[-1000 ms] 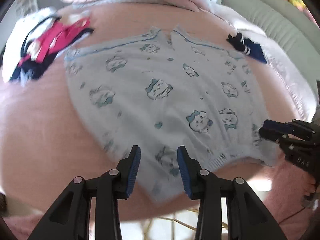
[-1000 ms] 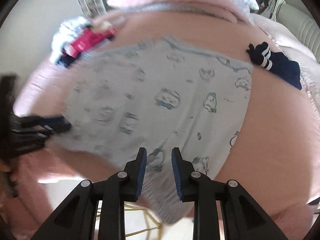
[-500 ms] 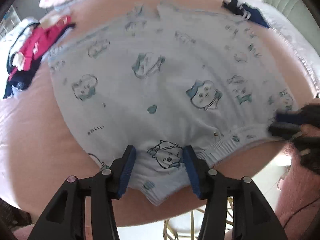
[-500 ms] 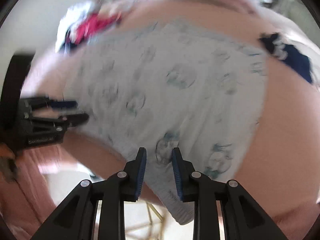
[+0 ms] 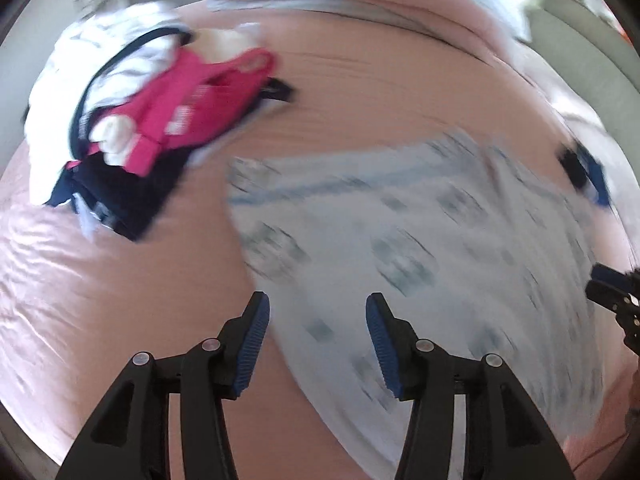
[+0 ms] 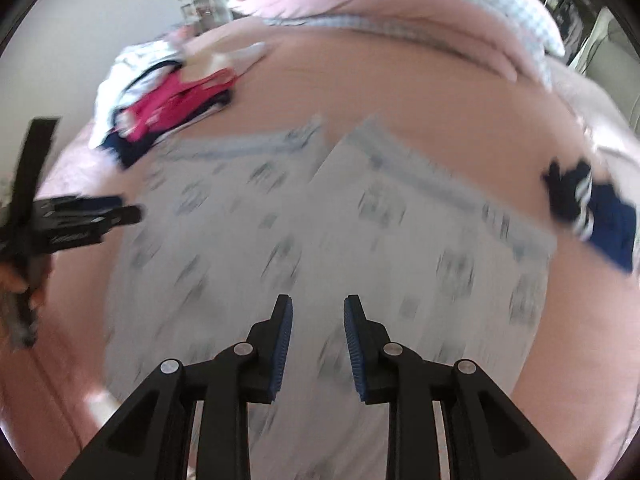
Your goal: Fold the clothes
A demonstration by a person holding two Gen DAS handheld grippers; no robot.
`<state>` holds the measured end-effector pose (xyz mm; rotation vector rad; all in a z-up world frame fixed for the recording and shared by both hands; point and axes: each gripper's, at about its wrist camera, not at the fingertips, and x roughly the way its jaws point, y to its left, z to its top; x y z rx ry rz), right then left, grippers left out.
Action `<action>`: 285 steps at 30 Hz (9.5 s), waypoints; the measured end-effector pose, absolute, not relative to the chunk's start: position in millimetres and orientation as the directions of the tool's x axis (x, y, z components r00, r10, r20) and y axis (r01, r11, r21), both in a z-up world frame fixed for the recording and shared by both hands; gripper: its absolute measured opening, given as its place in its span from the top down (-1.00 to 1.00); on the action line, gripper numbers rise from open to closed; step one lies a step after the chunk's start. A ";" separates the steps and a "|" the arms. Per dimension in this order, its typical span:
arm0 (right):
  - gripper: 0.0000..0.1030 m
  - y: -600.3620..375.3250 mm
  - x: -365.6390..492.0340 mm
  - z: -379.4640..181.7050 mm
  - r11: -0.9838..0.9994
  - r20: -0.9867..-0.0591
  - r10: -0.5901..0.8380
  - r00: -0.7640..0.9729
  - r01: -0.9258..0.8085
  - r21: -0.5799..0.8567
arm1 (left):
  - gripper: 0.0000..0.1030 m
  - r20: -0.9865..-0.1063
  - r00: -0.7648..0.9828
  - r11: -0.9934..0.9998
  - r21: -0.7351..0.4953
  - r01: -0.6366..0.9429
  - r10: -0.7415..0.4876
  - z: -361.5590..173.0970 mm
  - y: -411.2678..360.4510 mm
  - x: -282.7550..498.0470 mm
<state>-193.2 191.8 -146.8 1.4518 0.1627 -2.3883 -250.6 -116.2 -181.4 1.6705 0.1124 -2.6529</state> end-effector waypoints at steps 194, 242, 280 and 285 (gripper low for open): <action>0.33 347.6 -23.1 -215.6 -0.956 -0.891 -0.205 -0.406 -0.110 0.270 | -0.24 -0.862 -0.474 -0.982 -0.186 -0.038 0.182 -207.3 -47.7 -58.3; 0.40 348.5 -77.7 -227.4 -0.765 -0.724 -0.542 -0.427 -0.106 0.635 | 0.72 -0.855 -0.205 -0.821 -0.348 -0.453 0.475 -196.6 109.4 -143.7; -0.03 285.6 -74.0 -157.2 -0.885 -0.761 -0.460 -0.458 0.167 0.434 | -0.10 -0.804 -0.423 -0.880 -0.243 -0.407 0.418 -170.0 43.9 -96.2; 0.47 233.7 -82.9 -184.2 -0.943 -0.848 -0.297 -0.439 0.274 0.189 | -0.04 -0.803 -0.447 -0.913 -0.292 -0.284 0.395 -180.3 5.7 -102.5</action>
